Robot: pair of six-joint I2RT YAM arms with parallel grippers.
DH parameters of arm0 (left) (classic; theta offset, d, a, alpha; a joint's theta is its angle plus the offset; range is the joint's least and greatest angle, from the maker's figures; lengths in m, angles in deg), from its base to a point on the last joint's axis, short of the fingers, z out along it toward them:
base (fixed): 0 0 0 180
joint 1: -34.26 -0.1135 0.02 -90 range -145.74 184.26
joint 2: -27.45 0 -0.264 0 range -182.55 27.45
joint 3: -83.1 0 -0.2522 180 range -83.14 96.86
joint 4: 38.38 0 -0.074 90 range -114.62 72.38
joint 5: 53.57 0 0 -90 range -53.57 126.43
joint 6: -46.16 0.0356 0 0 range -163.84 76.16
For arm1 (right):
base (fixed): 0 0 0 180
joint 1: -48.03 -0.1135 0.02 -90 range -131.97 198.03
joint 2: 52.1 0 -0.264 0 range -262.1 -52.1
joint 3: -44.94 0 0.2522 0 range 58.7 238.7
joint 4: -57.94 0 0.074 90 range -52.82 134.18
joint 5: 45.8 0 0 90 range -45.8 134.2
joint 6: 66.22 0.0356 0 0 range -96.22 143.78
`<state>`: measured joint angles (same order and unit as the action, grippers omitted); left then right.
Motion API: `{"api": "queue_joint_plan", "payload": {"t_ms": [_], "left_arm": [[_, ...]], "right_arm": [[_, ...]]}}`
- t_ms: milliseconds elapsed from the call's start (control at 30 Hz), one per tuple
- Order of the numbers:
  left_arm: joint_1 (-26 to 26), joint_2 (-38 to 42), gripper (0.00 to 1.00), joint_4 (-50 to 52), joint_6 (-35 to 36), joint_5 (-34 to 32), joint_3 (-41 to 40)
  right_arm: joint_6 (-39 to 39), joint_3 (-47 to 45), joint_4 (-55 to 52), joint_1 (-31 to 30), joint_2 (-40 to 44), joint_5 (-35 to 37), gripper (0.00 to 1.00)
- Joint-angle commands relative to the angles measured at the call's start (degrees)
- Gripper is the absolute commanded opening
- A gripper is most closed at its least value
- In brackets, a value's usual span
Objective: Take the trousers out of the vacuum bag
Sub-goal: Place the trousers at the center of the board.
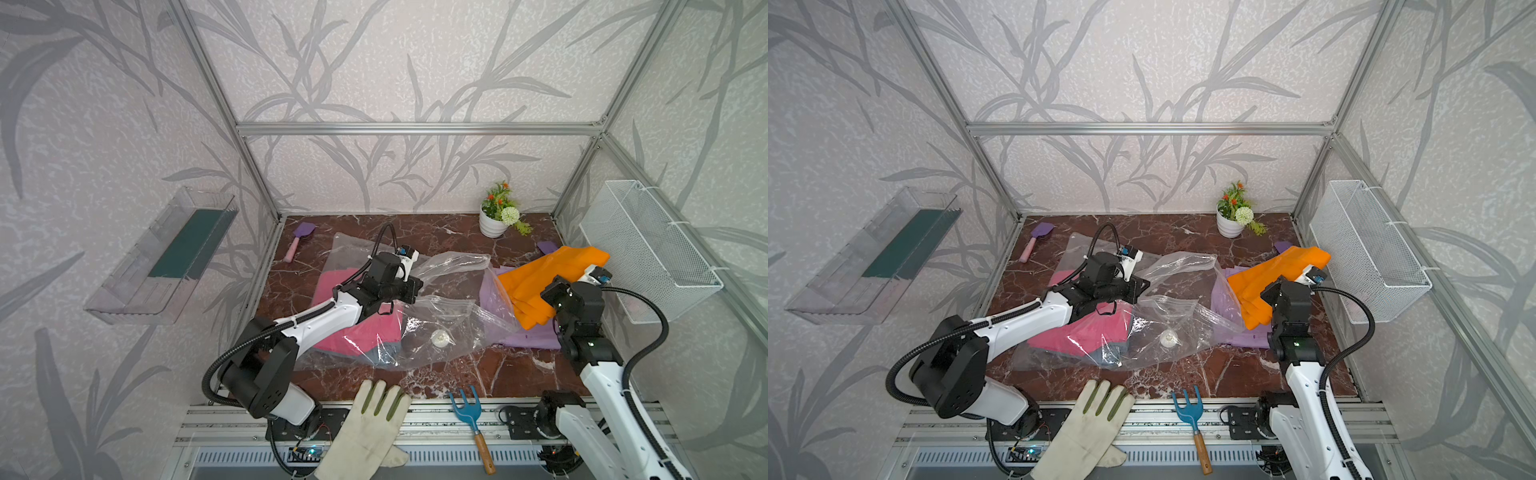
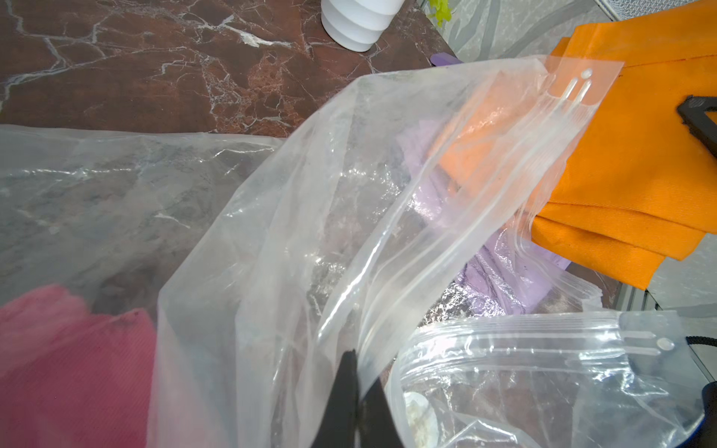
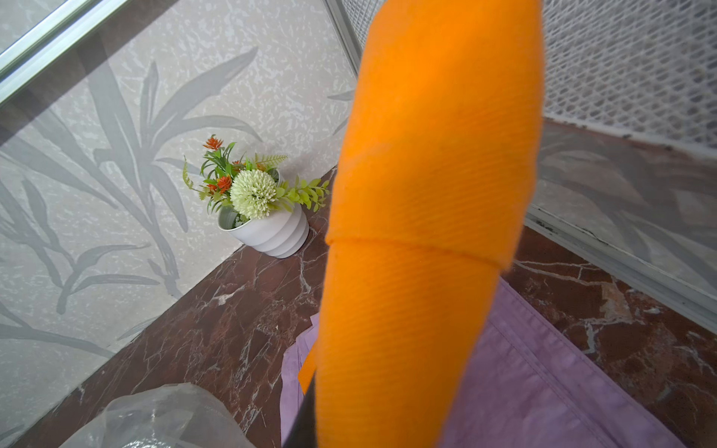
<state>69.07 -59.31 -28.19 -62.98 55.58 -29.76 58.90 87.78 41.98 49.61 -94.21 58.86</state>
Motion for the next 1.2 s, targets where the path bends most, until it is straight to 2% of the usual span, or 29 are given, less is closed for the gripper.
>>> {"api": "queue_joint_plan", "payload": {"t_ms": [0, 167, 633, 867, 1167], "left_arm": [[-0.39, 0.94, 0.00, -1.35, -0.78, 0.09, 1.84], [-0.36, 1.33, 0.00, -1.28, -1.31, 0.09, 3.77], [-0.81, 1.50, 0.00, 0.74, -3.47, -0.43, 11.15], [-1.73, 2.78, 0.00, 2.39, -4.25, -1.03, 13.32], [-2.55, 4.88, 0.00, 1.23, -4.87, -2.03, 12.49]], "right_arm": [[1.01, -0.78, 2.16, -0.93, 1.80, 0.18, 0.00], [6.10, -3.34, -1.03, -1.23, 3.70, 0.71, 0.00], [8.33, -7.03, -7.78, -1.25, 11.98, 5.15, 0.00], [5.67, -4.47, -9.31, -0.98, 13.88, 8.10, 0.00], [-2.66, 1.85, -12.39, -0.71, 19.26, 12.04, 0.00]]}}
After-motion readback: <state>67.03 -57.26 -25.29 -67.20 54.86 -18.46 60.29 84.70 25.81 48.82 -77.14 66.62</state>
